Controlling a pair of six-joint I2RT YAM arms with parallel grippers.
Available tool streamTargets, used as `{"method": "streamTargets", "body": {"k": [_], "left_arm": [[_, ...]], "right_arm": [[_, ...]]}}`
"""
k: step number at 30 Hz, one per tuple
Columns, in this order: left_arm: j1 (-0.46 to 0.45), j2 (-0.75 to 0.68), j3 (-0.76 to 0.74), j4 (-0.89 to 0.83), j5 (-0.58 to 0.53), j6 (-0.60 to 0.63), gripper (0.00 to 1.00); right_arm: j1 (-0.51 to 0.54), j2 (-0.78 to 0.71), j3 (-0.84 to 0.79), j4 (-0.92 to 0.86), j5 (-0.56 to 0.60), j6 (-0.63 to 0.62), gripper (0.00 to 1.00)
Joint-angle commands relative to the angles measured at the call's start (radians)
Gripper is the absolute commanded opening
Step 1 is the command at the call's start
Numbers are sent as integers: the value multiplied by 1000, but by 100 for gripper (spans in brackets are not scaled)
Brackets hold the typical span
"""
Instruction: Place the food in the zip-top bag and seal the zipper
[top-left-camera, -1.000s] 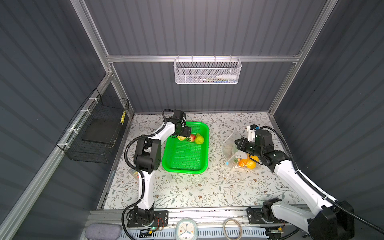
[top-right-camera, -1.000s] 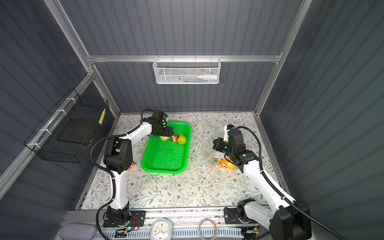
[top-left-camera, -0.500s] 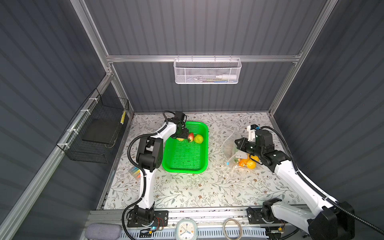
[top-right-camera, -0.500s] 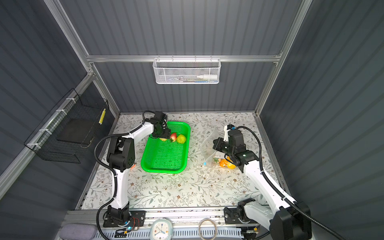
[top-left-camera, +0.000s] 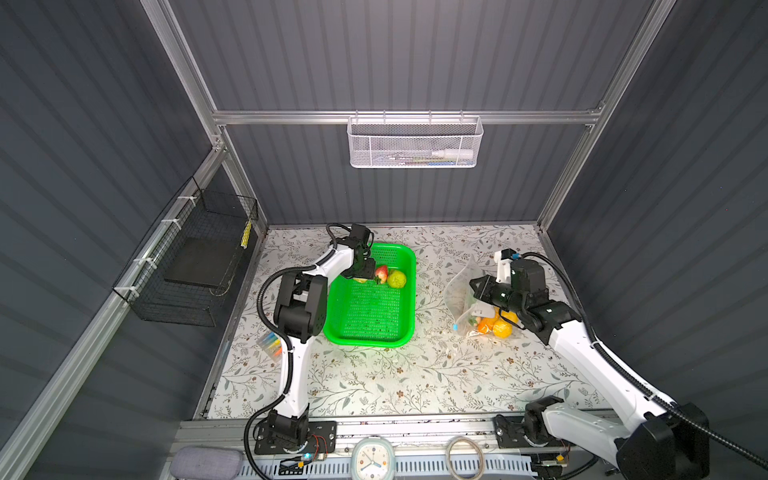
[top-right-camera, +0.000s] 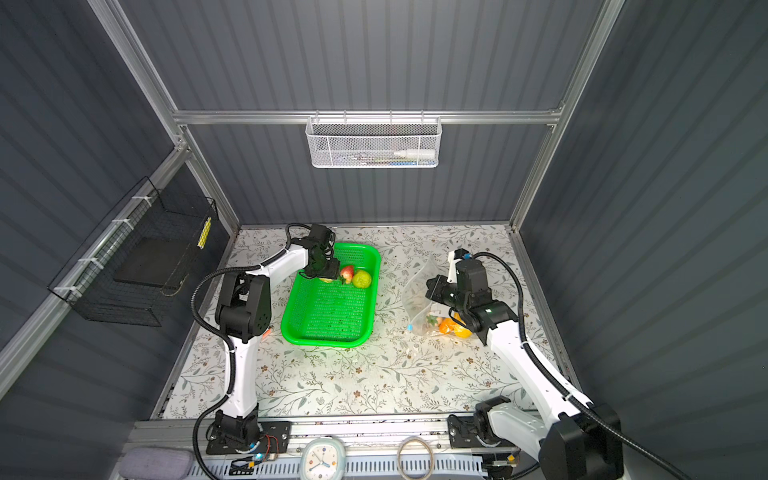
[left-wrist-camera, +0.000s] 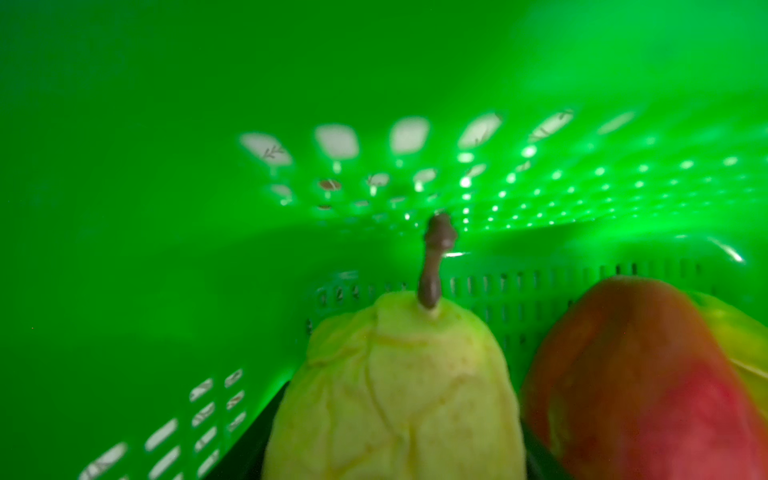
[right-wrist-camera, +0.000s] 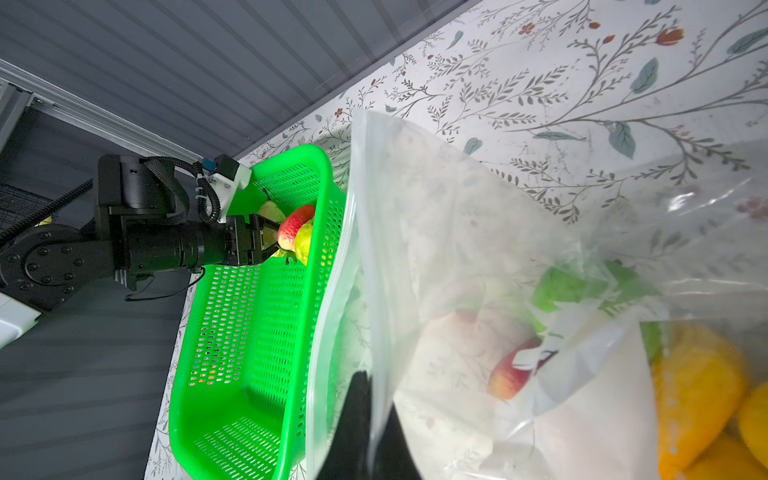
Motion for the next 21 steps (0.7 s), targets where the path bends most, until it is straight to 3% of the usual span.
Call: {"method": "streamTargets", "body": {"k": [1, 12, 21], "left_arm": [[-6, -53, 2, -16, 15, -10, 61], [-9, -246, -94, 57, 106, -73, 59], [-46, -419, -166, 126, 288, -107, 59]], "right_arm": [[-2, -20, 15, -11, 9, 3, 0], [-1, -29, 15, -13, 11, 4, 0], [-2, -37, 15, -13, -1, 10, 0]]}}
